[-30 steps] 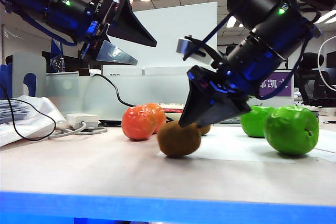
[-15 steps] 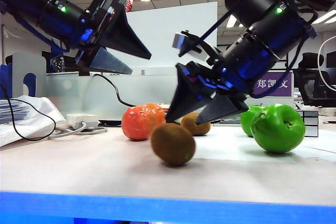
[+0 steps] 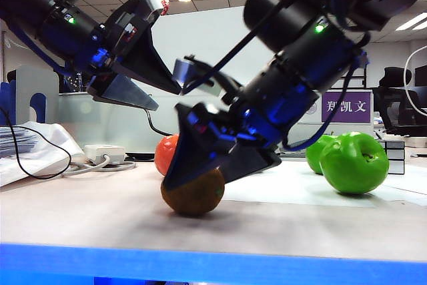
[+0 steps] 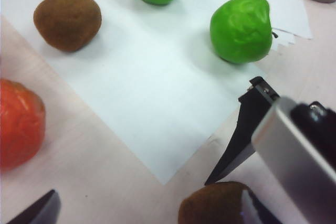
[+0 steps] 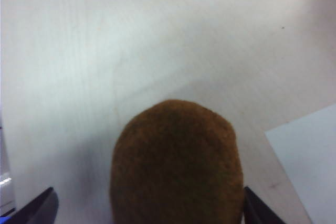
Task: Put the same fruits together.
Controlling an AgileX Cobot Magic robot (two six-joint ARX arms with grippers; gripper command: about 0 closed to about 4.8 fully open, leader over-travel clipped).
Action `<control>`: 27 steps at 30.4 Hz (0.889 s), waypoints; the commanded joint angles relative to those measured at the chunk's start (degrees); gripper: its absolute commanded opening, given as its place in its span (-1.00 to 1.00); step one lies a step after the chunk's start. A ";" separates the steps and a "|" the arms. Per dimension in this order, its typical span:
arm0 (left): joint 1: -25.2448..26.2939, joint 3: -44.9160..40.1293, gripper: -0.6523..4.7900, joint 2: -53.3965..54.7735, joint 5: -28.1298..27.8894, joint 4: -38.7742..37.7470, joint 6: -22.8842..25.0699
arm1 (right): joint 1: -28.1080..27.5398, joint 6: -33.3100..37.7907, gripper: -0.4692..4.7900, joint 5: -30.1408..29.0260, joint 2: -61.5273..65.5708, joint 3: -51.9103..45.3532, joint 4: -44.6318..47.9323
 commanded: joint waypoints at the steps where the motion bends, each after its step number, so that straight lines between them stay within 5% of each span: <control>1: 0.09 0.20 1.00 -0.31 0.17 -0.55 0.46 | 0.74 0.22 -0.06 1.33 0.09 0.28 1.90; 8: 0.11 0.20 1.00 -0.31 0.17 -2.03 1.16 | 0.02 -0.79 -0.83 5.20 0.24 5.14 1.97; 11: 0.11 0.20 1.00 -0.31 0.17 -2.45 1.36 | -2.01 -2.51 -0.83 10.58 1.84 9.05 1.92; 18: 0.11 0.20 1.00 -0.37 0.66 -5.11 1.75 | -11.93 -5.20 -0.83 13.18 10.75 17.46 -0.52; 27: 0.11 0.22 1.00 -0.37 1.29 -2.95 1.97 | -12.68 -8.24 -0.83 19.10 11.28 18.05 -1.60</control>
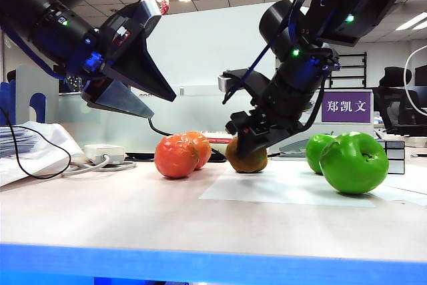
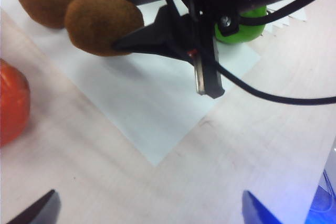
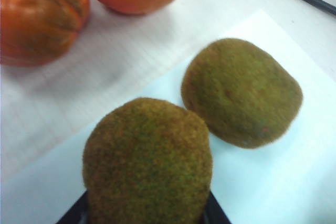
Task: Put the same fruits together.
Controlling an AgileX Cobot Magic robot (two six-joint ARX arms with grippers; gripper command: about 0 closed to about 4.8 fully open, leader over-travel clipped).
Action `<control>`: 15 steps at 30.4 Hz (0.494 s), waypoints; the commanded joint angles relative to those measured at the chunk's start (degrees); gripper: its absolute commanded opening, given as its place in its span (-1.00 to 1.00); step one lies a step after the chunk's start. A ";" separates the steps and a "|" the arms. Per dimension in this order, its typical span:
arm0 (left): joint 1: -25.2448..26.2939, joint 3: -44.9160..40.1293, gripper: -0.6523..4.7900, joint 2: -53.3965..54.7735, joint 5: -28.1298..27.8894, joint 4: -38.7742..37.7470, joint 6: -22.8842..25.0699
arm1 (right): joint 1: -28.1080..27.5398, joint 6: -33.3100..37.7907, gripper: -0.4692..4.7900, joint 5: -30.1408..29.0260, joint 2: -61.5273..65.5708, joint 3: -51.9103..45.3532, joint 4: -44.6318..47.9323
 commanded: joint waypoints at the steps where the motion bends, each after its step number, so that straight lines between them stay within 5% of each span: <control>1: -0.04 0.22 1.00 -0.37 0.46 1.14 0.22 | 0.04 -0.13 -0.80 0.44 -0.17 0.24 -0.52; 5: -0.04 0.22 1.00 -0.37 0.46 1.14 0.22 | 0.04 -0.11 -0.13 0.74 -0.17 0.24 -0.46; 9: -0.04 0.22 1.00 -0.37 0.46 1.11 0.24 | 0.04 -0.11 0.12 1.75 -0.17 0.24 -0.46; 13: -0.04 0.22 1.00 -0.37 0.46 1.11 0.24 | 0.04 -0.09 0.64 2.43 -0.17 0.24 -0.46; 15: -0.04 0.22 1.00 -0.37 0.46 1.11 0.22 | 0.04 -0.09 0.70 2.82 -0.17 0.24 -0.48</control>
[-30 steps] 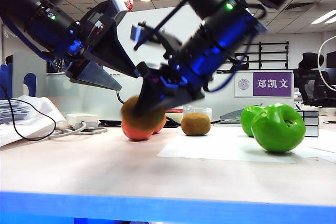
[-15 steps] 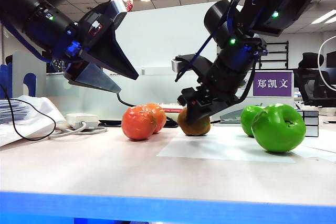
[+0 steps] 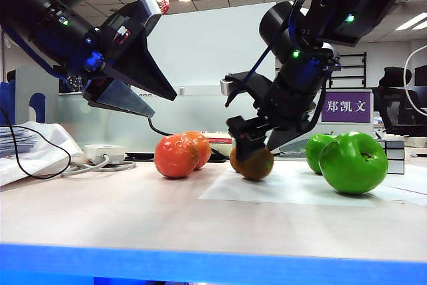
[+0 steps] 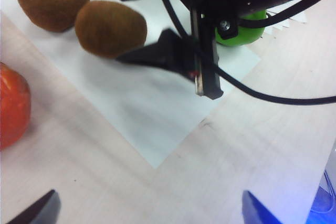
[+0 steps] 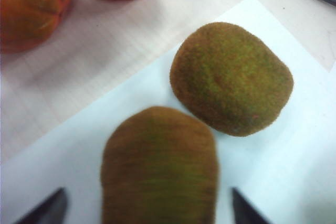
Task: Put the same fruits together.
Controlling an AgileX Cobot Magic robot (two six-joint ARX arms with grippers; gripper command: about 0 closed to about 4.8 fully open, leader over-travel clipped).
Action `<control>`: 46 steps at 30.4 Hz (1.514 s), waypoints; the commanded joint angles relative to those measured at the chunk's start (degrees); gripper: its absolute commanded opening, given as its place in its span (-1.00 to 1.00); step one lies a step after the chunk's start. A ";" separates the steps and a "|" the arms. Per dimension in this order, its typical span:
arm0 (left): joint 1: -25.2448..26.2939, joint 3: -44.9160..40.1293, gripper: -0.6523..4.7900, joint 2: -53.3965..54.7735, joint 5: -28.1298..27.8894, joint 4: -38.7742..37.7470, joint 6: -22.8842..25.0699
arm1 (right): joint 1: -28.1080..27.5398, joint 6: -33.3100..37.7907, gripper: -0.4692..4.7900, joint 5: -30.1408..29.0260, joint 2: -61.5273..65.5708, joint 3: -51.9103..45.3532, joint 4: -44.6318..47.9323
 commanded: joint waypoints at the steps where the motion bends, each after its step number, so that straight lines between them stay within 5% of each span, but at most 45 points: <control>1: -0.04 0.22 1.00 -0.37 0.44 0.76 0.22 | 0.04 0.00 0.70 0.90 -0.17 0.24 0.55; 3: -0.04 0.22 1.00 -0.37 0.44 0.76 0.22 | 0.04 0.02 0.71 0.87 -0.17 0.24 0.57; 6: -0.04 0.22 1.00 -0.37 0.44 0.76 0.22 | 0.04 0.02 1.00 0.90 -0.33 0.28 0.90; 19: -0.04 0.20 1.00 -0.37 0.46 0.76 0.24 | 0.07 0.02 1.00 2.32 -6.60 0.96 1.53; 32: -0.04 0.20 1.00 -0.37 2.01 0.94 1.03 | 0.04 0.70 1.00 9.53 -20.63 0.39 -22.27; 46: -0.07 0.20 1.00 -0.37 6.47 3.98 -2.05 | 0.04 5.77 1.00 13.88 -32.39 -9.16 -30.73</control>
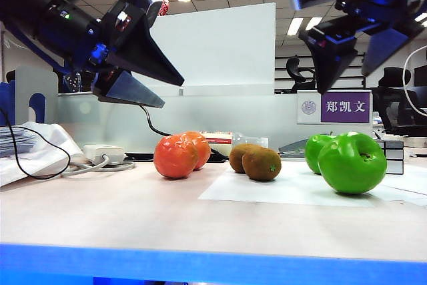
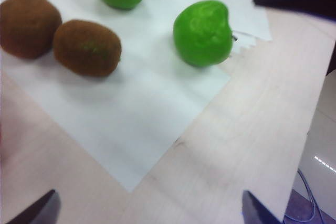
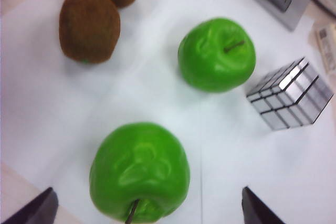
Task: Put the same fruits together.
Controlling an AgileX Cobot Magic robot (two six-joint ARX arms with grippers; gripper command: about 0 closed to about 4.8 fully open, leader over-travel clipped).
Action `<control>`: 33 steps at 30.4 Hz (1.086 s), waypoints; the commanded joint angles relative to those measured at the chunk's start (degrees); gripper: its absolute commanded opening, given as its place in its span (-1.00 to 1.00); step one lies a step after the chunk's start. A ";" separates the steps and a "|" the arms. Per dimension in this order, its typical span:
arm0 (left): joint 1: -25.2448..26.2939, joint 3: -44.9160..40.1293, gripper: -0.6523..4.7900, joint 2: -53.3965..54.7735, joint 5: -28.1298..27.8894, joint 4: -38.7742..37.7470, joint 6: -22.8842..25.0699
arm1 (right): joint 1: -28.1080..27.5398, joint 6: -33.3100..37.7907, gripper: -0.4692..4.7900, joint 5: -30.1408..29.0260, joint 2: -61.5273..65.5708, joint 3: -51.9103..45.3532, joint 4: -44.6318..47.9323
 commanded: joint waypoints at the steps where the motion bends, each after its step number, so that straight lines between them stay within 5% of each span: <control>1: -0.04 0.20 1.00 -0.35 0.81 1.29 -0.83 | 0.04 2.08 1.00 0.15 0.13 -2.03 0.04; 13: -0.02 0.20 1.00 -0.35 3.65 1.16 -0.96 | 0.04 3.74 1.00 0.00 0.31 -10.78 7.21; 33: -0.02 0.20 1.00 -0.35 7.17 0.00 -0.13 | -1.09 4.07 1.00 1.99 11.15 -10.93 16.96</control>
